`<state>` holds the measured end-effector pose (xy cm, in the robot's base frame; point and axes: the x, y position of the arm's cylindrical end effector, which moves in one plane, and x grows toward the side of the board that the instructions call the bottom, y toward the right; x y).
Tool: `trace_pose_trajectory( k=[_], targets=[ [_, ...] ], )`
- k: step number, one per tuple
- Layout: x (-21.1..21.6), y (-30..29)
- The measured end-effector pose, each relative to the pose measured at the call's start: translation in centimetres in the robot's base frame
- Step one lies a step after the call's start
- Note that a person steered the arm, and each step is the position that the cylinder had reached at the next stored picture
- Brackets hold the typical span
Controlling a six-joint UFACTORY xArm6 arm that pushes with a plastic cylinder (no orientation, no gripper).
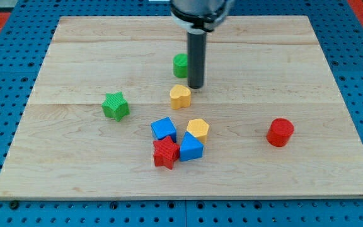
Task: Push the green star right a bit
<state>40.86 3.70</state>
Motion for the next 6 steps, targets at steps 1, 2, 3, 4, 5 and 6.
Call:
trace_pose_trajectory(
  k=[1,2,3,4,5,6],
  targets=[
    [1.8,-1.3],
    [1.8,-5.4],
    [1.0,-4.5],
    [-2.8,-11.5],
    [-1.0,-19.9],
    [3.7,-20.9]
  ],
)
